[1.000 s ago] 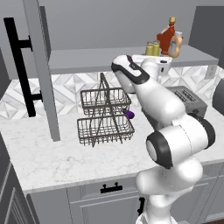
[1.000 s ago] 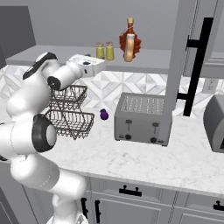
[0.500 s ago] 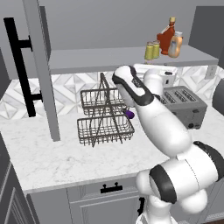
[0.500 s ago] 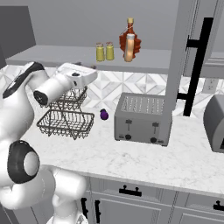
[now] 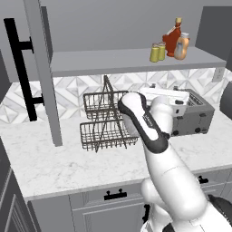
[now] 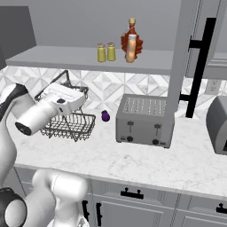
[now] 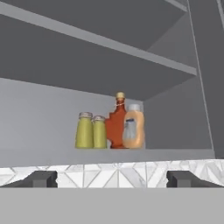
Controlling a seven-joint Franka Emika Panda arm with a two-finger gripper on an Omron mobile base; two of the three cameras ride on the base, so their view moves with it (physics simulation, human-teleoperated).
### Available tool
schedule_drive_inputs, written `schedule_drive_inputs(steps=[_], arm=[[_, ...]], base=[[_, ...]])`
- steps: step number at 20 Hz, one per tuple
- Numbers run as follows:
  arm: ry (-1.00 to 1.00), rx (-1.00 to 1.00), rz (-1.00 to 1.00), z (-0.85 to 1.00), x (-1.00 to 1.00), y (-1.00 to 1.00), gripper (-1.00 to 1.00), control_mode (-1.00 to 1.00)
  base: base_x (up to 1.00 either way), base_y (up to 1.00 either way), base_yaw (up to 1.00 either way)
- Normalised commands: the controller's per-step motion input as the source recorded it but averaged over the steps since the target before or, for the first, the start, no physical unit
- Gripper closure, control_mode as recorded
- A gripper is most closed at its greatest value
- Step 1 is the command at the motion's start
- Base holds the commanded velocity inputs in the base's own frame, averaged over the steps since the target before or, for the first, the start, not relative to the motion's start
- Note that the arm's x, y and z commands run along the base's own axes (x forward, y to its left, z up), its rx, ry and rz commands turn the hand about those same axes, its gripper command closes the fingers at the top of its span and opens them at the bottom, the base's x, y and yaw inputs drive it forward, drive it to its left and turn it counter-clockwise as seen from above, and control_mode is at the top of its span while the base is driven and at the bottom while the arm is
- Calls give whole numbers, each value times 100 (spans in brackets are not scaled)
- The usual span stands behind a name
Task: Put the shaker and condiment bottle from the counter next to their counterparts in the cabinet.
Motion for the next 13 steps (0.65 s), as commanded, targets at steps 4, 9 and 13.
schedule_drive_inputs(steps=[4,9,13], arm=[[2,0,0,-42,-99,49,-100,-100],[6,0,0,-50,-96,53,-100,-100],[2,0,0,-60,-100,49,-100,-100]], base=[[0,0,0],[0,0,0],[0,0,0]])
